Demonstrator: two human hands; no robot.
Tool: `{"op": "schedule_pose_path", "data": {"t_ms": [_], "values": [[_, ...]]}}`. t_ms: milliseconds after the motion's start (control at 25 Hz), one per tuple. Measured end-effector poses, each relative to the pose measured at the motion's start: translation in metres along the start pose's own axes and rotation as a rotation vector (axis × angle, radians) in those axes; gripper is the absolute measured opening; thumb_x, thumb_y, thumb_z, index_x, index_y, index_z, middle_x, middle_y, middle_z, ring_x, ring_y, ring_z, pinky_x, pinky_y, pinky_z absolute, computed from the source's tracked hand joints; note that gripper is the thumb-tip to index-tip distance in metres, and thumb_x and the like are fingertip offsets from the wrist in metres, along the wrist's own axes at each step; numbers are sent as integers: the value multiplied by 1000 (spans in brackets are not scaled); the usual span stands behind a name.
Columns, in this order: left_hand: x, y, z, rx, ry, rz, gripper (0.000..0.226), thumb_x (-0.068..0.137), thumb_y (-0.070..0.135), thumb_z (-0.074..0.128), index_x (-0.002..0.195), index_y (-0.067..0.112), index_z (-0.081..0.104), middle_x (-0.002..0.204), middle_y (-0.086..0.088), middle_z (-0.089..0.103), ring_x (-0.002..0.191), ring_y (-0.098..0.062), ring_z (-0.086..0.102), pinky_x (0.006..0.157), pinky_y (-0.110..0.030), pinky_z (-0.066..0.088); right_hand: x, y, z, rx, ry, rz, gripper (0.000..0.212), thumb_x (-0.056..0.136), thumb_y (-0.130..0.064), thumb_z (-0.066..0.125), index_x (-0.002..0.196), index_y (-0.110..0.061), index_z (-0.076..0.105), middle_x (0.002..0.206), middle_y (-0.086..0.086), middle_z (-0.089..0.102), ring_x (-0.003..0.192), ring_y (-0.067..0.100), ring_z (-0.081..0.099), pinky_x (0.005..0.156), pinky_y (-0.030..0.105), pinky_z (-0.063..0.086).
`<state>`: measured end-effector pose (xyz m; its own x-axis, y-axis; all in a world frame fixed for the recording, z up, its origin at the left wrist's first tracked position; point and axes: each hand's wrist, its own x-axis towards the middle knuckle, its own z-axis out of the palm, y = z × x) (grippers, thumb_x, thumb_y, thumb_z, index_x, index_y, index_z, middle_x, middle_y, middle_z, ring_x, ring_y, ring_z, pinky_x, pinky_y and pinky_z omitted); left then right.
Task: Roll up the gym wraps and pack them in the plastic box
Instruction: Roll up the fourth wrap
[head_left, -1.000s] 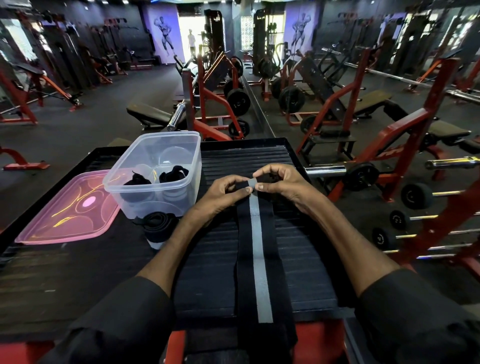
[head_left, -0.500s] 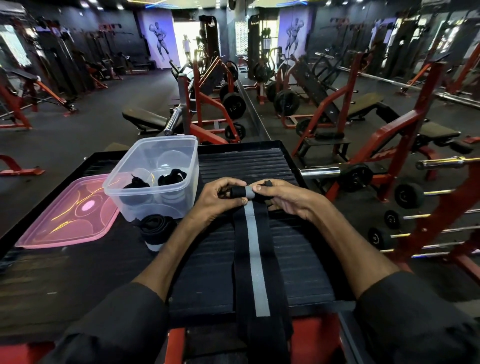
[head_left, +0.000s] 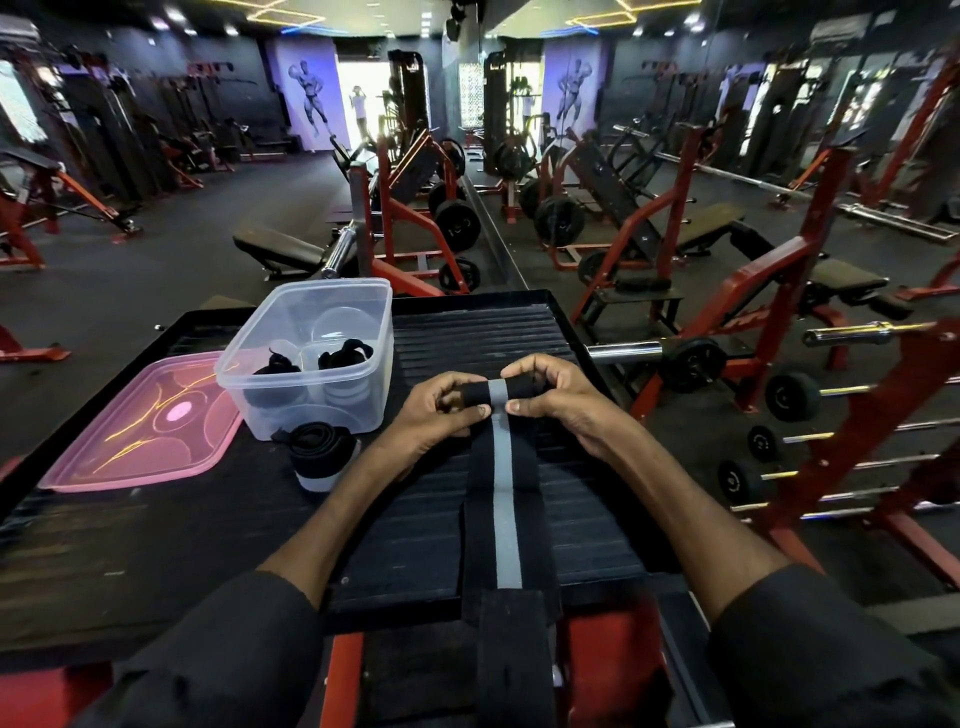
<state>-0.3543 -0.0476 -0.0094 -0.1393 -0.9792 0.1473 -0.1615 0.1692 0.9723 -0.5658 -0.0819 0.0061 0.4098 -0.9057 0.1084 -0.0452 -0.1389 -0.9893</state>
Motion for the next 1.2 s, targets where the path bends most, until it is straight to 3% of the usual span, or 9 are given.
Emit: {"op": "schedule_pose_path", "data": {"t_ms": [120, 200, 320, 520, 680, 760, 880, 1040, 1200], "values": [[-2, -1, 0, 34, 26, 98, 33, 83, -2, 78, 112, 11, 68, 94, 2, 72, 84, -4, 67, 75, -21, 58, -5, -10, -1, 64, -33, 72, 41, 80, 10, 72, 109, -18, 71, 100, 0, 70, 88, 10, 64, 77, 27, 51], [-3, -2, -1, 43, 42, 133, 34, 81, -1, 80, 109, 14, 70, 98, 4, 74, 90, -4, 69, 82, -21, 56, -8, -19, -4, 179, -69, 190, 35, 87, -4, 69, 115, -25, 71, 109, -7, 73, 86, 5, 64, 79, 32, 42], [-3, -2, 0, 83, 49, 186, 37, 78, -1, 83, 107, 17, 70, 101, 7, 74, 94, 0, 70, 86, -16, 52, -10, -19, -5, 289, 11, 289, 33, 93, -22, 65, 126, -23, 68, 114, -6, 72, 90, 7, 63, 80, 34, 43], [-3, -4, 1, 180, 74, 262, 40, 75, -2, 84, 108, 17, 71, 109, 3, 73, 101, -4, 69, 95, -19, 52, -12, -3, 0, -42, -53, 263, 23, 94, -46, 65, 102, -24, 69, 87, -12, 72, 86, 9, 63, 76, 31, 45], [-1, -6, -2, 175, -10, 174, 38, 82, -2, 79, 108, 23, 68, 109, 4, 71, 101, -7, 67, 91, -21, 55, -18, 1, -3, -127, -24, -17, 26, 95, -24, 70, 117, -10, 66, 97, -3, 67, 90, 7, 60, 79, 23, 48], [-2, -7, -3, 127, -137, 49, 31, 88, -1, 73, 106, 23, 66, 100, 5, 69, 90, -3, 66, 78, -19, 56, -20, 2, -2, -177, -23, -125, 26, 92, -11, 73, 116, -5, 66, 100, -4, 66, 92, 4, 61, 82, 18, 48], [-1, -9, -4, 97, -206, 1, 28, 90, 2, 72, 113, 17, 66, 101, 3, 68, 90, -3, 66, 79, -21, 56, -20, 6, -5, -202, -17, -189, 31, 84, 5, 75, 113, 5, 64, 103, 2, 66, 94, 4, 63, 85, 18, 50], [-2, -8, -4, 144, -185, 66, 37, 84, 7, 80, 119, 8, 69, 110, -2, 72, 96, -6, 67, 85, -21, 54, -19, 9, -3, -205, -3, -147, 37, 72, 23, 72, 106, 9, 65, 96, 4, 67, 87, 4, 64, 77, 18, 53], [-2, -12, -1, 208, -78, 126, 40, 74, 13, 88, 112, 15, 74, 112, 1, 74, 106, -14, 69, 97, -29, 52, -18, 4, -8, -43, -54, 78, 39, 77, 7, 75, 111, -10, 72, 107, 3, 72, 88, 9, 65, 68, 23, 49]]}}
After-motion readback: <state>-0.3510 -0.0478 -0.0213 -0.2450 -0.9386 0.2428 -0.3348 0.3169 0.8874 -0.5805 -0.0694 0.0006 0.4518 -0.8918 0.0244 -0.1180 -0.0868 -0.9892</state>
